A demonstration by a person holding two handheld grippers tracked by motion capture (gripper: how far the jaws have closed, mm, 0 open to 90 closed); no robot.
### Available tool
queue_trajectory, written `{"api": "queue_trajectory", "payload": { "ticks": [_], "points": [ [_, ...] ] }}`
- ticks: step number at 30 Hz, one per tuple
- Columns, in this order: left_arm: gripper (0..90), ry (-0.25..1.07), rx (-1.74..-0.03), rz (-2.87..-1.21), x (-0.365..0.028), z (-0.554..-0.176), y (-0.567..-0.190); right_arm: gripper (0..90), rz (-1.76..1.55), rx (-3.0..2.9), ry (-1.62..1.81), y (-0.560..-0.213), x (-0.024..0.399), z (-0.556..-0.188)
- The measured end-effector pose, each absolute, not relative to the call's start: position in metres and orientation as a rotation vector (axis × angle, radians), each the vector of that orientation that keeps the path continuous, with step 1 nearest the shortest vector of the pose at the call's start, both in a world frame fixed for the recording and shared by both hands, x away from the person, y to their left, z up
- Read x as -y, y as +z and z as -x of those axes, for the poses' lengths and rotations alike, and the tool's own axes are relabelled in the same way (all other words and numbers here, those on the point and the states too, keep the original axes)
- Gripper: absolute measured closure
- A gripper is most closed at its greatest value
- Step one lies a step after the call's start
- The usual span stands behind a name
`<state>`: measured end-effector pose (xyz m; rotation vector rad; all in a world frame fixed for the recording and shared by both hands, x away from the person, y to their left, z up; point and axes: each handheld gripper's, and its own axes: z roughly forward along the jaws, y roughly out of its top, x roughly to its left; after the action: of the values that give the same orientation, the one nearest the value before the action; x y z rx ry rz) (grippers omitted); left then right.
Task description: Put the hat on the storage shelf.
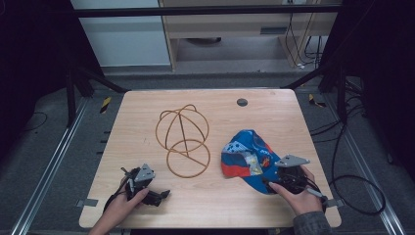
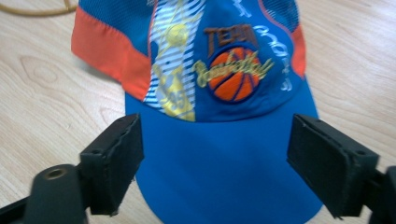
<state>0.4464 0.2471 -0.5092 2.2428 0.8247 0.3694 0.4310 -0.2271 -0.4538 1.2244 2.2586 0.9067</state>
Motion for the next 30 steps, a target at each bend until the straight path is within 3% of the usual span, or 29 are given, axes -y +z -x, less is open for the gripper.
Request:
{"api": "queue_trajectory", "payload": {
  "ticks": [10, 20, 30],
  "points": [
    [0.0, 0.387, -0.863, -2.227, -0.248, -0.452, -0.509, 17.7, -1.230, -2.310, 0.858, -0.436, 0.236, -0.441],
    [0.0, 0.387, -0.875, -2.222, -0.247, -0.454, -0.509, 32.4, -1.164, -2.396, 0.784, -0.414, 0.229, -0.457],
    [0.0, 0.389, -0.877, -2.221, -0.247, -0.454, -0.509, 38.1, -1.153, -2.481, 0.771, -0.396, 0.216, -0.490]
  ]
}}
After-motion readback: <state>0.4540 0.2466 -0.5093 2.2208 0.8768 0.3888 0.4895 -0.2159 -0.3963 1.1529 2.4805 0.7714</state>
